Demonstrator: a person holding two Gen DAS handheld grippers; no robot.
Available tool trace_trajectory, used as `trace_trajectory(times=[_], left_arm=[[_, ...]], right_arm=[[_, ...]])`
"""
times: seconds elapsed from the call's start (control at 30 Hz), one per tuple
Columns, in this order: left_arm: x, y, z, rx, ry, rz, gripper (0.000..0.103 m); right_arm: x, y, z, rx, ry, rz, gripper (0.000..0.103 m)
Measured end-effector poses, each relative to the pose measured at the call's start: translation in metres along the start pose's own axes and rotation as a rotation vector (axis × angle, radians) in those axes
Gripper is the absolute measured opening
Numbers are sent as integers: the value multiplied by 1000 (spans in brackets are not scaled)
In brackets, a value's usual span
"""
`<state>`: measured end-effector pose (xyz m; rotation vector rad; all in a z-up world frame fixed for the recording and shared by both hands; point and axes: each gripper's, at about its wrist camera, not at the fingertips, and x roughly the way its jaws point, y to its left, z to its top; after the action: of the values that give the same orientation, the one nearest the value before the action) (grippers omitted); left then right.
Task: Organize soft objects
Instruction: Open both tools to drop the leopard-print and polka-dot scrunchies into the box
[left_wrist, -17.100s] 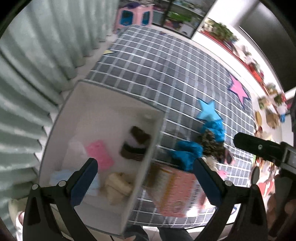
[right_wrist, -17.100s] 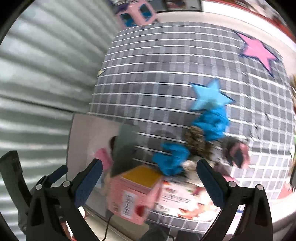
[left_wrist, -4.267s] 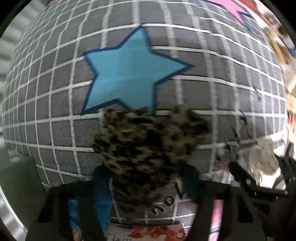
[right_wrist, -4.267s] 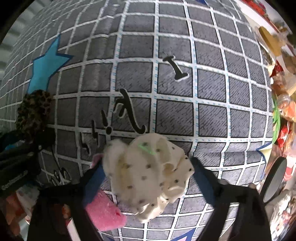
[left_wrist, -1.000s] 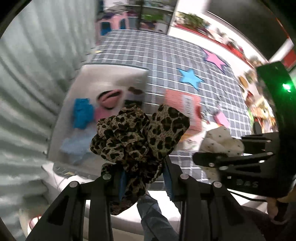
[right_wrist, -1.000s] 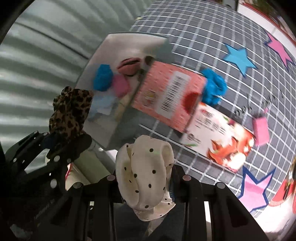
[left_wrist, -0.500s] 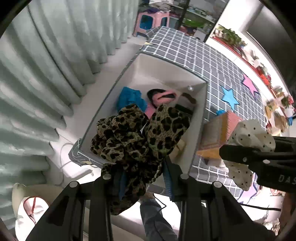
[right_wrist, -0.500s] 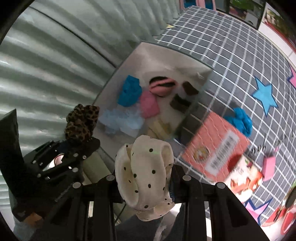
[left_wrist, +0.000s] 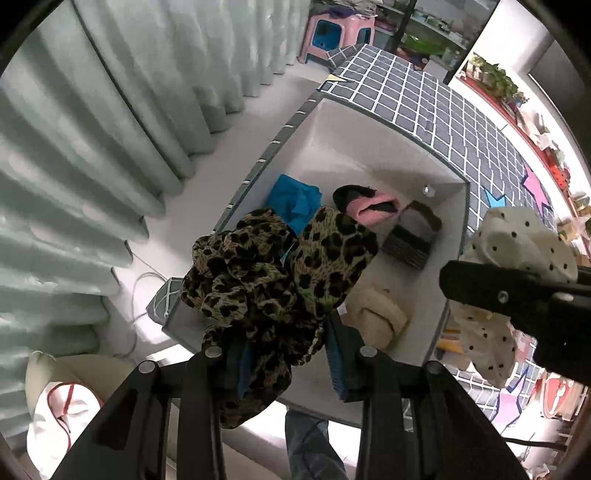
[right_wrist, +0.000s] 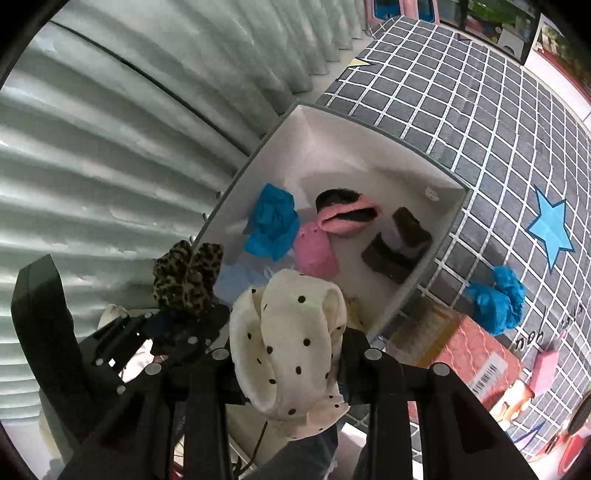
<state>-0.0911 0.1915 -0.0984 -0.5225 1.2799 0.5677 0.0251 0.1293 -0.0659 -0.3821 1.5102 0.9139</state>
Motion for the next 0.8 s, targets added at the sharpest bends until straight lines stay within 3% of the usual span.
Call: trace_trajectory(times=[0.8], left_arm=[[26, 0, 9, -28, 67, 7, 37]], right_arm=[[28, -7, 12, 14, 42, 8, 34]])
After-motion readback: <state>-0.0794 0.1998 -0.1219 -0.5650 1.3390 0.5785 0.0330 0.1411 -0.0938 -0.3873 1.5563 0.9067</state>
